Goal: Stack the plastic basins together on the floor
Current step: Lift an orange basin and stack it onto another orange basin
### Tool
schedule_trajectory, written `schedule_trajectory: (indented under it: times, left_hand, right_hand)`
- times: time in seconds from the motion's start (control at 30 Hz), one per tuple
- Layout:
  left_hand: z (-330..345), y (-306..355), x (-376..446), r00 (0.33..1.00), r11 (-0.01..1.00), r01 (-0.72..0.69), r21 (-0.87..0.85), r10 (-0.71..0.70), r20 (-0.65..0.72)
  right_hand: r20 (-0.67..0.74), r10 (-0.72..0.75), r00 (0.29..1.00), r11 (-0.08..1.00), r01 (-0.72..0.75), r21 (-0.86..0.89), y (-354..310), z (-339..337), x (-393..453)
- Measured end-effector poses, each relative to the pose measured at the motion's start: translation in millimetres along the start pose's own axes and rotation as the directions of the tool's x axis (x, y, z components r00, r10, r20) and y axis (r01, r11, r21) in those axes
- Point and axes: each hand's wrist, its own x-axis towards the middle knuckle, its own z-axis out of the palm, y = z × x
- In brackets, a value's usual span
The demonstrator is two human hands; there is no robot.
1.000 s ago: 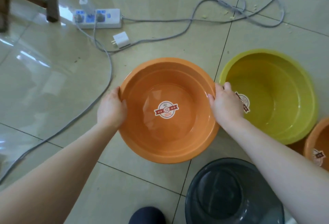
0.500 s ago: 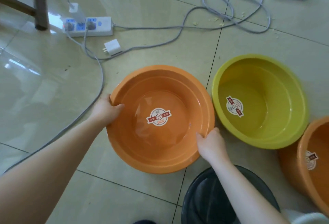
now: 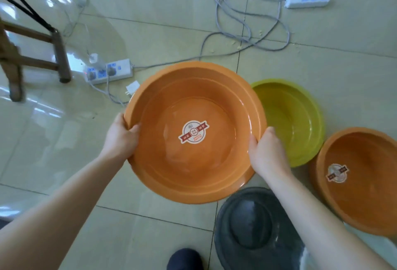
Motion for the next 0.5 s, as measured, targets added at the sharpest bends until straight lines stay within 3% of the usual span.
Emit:
schedule_trajectory:
  times: [0.13,0.27,0.5]
  left_hand:
    - [26,90,-35,0.989,0.995,-0.101,0.025,0.098,0.109]
    - [79,149,-61,0.965,0.964,-0.214,0.160,0.183,0.186]
    - [172,146,-51,0.949,0.902,-0.291,0.319,0.231,0.213]
  right_hand:
    - [-0.117,0.055,0.992,0.994,-0.066,-0.088,19,-106,8]
    - [-0.233,0.109,0.966,0.979,-0.146,-0.145,55,-175,28]
    - [-0.252,0.144,0.957,0.946,-0.208,-0.248,121,-163,92]
